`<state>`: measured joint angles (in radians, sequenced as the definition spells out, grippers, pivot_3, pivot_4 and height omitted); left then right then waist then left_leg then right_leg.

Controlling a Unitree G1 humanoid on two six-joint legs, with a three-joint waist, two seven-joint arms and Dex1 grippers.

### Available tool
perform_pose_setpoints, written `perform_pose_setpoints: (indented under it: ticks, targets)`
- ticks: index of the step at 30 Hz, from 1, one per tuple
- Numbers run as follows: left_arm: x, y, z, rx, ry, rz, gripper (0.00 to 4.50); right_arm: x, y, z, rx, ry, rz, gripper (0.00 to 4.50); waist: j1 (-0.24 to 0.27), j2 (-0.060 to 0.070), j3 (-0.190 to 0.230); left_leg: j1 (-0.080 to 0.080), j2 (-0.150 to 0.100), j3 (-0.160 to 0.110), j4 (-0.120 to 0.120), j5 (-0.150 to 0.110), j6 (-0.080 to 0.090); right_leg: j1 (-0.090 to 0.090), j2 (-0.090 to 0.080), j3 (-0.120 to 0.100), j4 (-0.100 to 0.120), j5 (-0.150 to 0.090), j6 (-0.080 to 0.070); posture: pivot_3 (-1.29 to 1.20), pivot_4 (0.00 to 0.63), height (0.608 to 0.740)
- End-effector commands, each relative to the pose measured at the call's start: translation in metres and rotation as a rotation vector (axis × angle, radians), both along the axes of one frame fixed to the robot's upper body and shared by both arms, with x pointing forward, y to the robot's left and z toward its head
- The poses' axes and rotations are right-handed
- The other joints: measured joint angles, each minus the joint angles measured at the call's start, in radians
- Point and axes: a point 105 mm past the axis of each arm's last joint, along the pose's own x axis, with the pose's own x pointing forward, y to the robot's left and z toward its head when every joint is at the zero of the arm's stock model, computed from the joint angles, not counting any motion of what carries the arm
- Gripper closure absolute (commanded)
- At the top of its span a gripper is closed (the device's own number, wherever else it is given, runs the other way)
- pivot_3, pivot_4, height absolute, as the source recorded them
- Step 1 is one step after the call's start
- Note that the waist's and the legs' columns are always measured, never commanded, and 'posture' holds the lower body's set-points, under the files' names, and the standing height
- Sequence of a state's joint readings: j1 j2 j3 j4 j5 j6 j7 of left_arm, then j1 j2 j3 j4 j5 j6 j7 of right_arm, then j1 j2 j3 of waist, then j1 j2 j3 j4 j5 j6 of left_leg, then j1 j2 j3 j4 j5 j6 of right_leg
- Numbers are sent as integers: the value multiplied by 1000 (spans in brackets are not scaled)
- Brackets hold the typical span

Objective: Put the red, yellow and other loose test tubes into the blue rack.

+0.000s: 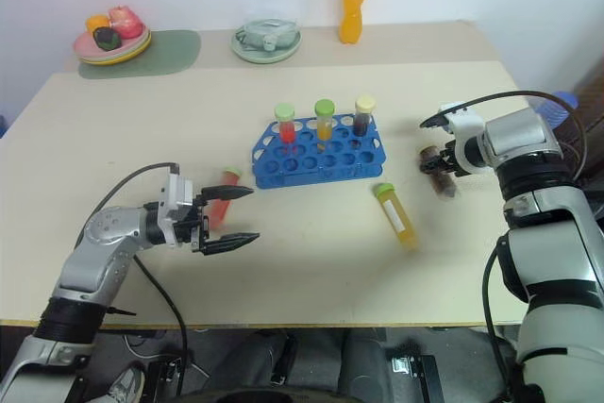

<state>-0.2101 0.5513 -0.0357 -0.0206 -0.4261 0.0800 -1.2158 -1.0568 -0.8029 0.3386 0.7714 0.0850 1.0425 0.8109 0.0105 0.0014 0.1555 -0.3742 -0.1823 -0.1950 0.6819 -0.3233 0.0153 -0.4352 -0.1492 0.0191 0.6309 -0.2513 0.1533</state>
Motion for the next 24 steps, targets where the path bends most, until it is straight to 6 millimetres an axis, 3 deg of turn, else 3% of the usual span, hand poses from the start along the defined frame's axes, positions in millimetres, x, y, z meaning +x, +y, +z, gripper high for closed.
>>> perform_pose_setpoints:
  ticks: [1, 2, 7, 10, 13, 18, 22, 24]
  targets:
    - [-3, -3, 8, -9, -43, -10, 0, 3, 3, 0, -23, 2, 38, 3227, 0, 0, 0, 0, 0, 0, 0, 0, 0, 0, 0, 0, 0, 0, 0, 0, 150, 740]
    - [-3, -3, 8, -10, -41, -10, 0, 3, 4, 1, -29, 0, 48, 3570, 0, 0, 0, 0, 0, 0, 0, 0, 0, 0, 0, 0, 0, 0, 0, 0, 150, 740]
    - [-1, -3, 7, -10, -41, -9, 0, 5, 0, 6, -83, -33, 91, 3570, 0, 0, 0, 0, 0, 0, 0, 0, 0, 0, 0, 0, 0, 0, 0, 0, 150, 740]
    - [1, -3, 8, -11, -44, -8, 0, 5, 4, 20, -100, -108, 195, 3570, 1, 0, 0, 0, 0, 0, 0, 0, 0, -1, 0, 0, 0, 0, 0, 0, 150, 740]
    - [1, -2, 8, -10, -45, -9, 0, -6, 13, 29, -47, -129, 286, 3570, 2, 1, 0, -1, 0, 0, 0, 0, 0, -2, 0, 0, 0, 0, 0, 0, 150, 740]
    - [3, -3, 12, -27, -57, 1, 0, -34, 52, 62, 193, -363, 522, 3570, 3, 1, 0, -2, 0, 1, -1, 0, 0, -3, 0, 0, 0, 0, 0, 0, 150, 740]
    - [3, -2, 11, -23, -59, -3, 0, -57, 74, 67, 213, -495, 684, 3570, 3, 1, 0, -2, 0, 1, -1, 0, 0, -3, 0, 0, 0, 0, 0, 0, 150, 740]
    - [4, -2, 11, -19, -61, -1, 0, -65, 94, 70, 237, -612, 760, 3570, 2, 0, 0, -1, 0, 1, -1, 0, 0, -2, 0, 0, 0, 0, 1, 0, 150, 740]
